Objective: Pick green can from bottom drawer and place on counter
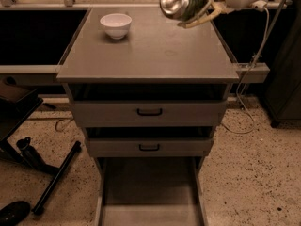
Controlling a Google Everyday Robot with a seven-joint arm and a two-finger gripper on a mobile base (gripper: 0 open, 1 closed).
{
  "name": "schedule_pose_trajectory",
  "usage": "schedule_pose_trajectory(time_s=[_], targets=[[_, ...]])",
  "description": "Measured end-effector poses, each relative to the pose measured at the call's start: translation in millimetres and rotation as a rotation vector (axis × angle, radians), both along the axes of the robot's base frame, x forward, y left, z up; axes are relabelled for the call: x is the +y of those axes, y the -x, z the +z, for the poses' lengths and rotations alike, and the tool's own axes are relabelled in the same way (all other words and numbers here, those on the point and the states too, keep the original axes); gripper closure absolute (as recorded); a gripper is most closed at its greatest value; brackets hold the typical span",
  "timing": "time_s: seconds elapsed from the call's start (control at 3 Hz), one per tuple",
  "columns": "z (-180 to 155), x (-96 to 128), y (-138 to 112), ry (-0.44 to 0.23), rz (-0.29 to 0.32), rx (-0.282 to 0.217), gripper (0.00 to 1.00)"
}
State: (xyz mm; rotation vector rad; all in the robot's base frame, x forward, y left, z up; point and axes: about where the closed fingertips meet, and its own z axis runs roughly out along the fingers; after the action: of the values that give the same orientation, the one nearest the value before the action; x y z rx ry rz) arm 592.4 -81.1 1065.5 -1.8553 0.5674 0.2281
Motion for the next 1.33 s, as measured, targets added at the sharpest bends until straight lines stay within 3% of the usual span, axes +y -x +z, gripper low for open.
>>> schedule_pose_trajectory(time_s=[0.33, 0.67, 1.0, 1.33], targets=[[30.4, 4.7, -13.5, -0.043, 0.003, -0.047, 1.0], [30.3, 4.7, -13.6, -0.043, 0.003, -0.047, 1.0], [24.7, 6.5, -30.4, -0.026, -0.019, -0.064, 1.0], [0.2, 8.8, -72.4, 0.038, -0.097, -0.059, 1.0]])
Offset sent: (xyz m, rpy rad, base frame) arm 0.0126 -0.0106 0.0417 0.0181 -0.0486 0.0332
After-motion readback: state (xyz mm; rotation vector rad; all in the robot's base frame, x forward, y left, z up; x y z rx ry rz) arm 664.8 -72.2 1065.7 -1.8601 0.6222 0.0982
